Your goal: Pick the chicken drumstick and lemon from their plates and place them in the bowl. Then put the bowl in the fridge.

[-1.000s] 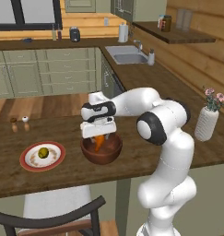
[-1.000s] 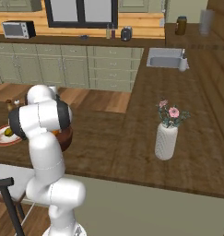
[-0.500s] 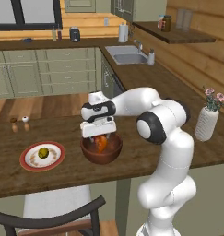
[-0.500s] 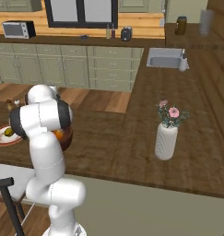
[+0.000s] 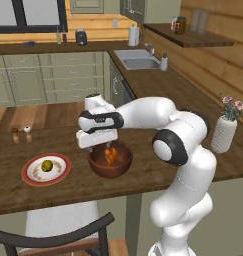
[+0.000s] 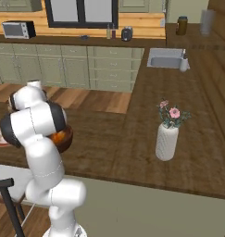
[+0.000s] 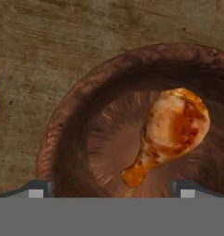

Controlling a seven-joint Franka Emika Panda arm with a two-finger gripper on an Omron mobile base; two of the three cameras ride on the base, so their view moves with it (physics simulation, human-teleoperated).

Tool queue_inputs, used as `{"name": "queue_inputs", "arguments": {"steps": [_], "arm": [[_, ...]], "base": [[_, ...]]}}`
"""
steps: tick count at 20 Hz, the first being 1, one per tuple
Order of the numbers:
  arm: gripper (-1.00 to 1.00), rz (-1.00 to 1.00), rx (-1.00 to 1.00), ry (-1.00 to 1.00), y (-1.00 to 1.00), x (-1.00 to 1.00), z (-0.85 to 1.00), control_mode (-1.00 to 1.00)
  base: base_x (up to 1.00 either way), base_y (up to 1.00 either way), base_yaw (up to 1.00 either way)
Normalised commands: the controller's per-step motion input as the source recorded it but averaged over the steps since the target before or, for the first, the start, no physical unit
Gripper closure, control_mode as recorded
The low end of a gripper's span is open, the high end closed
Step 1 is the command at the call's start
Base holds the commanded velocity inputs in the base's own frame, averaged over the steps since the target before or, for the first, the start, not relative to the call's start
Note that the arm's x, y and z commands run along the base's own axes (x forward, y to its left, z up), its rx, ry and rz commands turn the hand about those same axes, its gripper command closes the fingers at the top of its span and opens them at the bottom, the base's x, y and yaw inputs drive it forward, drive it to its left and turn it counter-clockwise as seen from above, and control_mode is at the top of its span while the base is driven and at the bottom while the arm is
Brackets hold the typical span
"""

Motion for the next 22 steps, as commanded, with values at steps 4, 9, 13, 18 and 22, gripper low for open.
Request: {"name": "queue_inputs", "arguments": {"steps": [4,9,13,18,22], "arm": [[-1.0,0.32,0.0,-0.22,1.0,-0.18,0.12,-1.0],[-1.0,0.4,0.0,-0.25,0.91,-0.14,0.17,-1.0],[-1.0,0.49,0.0,-0.01,0.55,0.0,0.29,-1.0],[-1.0,0.48,0.0,0.1,0.67,0.0,0.03,-1.0],[-1.0,0.47,0.05,0.11,0.44,0.0,-0.1,-1.0]], "base": [[0.0,0.0,0.0],[0.0,0.0,0.0],[0.0,0.0,0.0],[0.0,0.0,0.0],[0.0,0.0,0.0]]}}
